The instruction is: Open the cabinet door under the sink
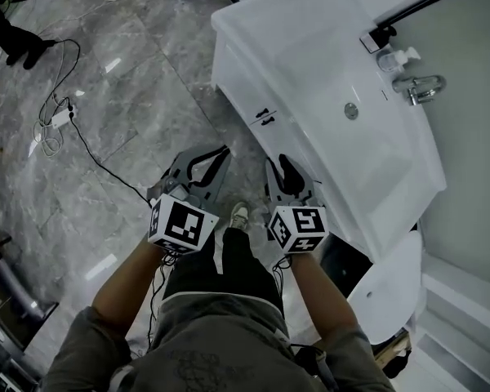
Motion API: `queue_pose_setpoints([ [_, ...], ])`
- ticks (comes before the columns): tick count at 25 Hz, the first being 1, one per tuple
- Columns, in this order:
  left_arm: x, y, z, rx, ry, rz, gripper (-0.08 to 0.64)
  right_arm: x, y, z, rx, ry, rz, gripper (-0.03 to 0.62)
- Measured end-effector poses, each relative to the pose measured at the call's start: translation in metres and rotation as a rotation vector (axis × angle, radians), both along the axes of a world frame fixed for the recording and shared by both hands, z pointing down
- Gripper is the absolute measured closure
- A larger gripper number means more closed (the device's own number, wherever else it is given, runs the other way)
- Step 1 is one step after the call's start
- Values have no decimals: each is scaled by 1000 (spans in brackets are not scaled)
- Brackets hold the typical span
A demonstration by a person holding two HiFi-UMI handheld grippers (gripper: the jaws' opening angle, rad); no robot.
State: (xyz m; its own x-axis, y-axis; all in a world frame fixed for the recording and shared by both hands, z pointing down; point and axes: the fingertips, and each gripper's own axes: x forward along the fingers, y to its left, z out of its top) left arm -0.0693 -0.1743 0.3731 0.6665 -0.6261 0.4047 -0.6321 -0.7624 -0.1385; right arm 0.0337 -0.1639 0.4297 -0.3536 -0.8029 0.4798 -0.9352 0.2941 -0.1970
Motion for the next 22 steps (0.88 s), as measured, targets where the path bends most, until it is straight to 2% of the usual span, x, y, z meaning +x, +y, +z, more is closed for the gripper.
queue_pose_setpoints([
  [15,24,-57,136,-116,-61,-33,532,41,-70,186,-182,52,184,482],
  [22,35,-79,193,-161,-66,-46,532,47,-92,251,-230,95,156,482],
])
